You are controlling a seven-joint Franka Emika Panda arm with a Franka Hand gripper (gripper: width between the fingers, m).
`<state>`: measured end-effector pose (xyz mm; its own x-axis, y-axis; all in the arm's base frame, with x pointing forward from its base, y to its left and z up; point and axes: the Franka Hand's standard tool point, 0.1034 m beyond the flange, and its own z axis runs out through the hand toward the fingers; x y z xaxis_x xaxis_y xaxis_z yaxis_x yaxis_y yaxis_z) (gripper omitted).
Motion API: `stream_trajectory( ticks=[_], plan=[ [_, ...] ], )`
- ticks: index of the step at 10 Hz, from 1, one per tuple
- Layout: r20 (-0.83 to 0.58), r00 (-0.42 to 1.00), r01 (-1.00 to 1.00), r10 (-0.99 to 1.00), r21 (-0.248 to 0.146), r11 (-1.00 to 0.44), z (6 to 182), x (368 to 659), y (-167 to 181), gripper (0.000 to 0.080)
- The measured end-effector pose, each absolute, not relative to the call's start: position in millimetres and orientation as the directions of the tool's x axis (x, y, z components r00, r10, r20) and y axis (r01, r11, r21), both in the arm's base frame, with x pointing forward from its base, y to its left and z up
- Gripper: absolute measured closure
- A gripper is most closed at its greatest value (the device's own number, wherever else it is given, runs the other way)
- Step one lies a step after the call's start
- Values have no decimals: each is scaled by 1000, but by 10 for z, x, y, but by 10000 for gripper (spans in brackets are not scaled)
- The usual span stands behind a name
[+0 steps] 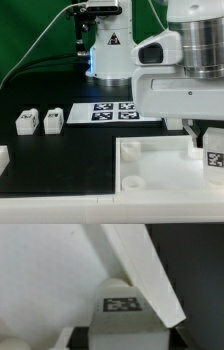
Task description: Assemble one leg
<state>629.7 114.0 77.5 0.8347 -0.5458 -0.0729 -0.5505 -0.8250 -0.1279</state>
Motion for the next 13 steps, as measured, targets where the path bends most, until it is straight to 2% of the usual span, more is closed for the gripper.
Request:
stream_trajectory(
  ticks=[1, 3, 4, 6, 7, 9, 10, 11, 12, 13],
  plan=[
    [-106, 710, -703, -696, -131, -699, 775, 6308, 1123, 509],
    [-181, 374, -927, -910, -103, -361, 760, 6309, 1102, 509],
    [-201, 303, -952, -932, -95, -289, 760, 6312, 1094, 508],
    [-222, 49, -998, -974, -46, -40, 754, 6310, 1118, 508],
    [-222, 16, -999, -975, -38, -8, 752, 6305, 1139, 508],
    [-221, 39, -999, -975, -42, -30, 749, 6302, 1144, 508],
    [-221, 45, -998, -974, -43, -36, 748, 6301, 1147, 300],
    [-215, 136, -990, -967, -62, -125, 739, 6289, 1167, 198],
    [-208, 244, -969, -947, -81, -232, 722, 6264, 1222, 198],
    [-188, 397, -917, -898, -109, -383, 730, 6267, 1234, 163]
  ],
)
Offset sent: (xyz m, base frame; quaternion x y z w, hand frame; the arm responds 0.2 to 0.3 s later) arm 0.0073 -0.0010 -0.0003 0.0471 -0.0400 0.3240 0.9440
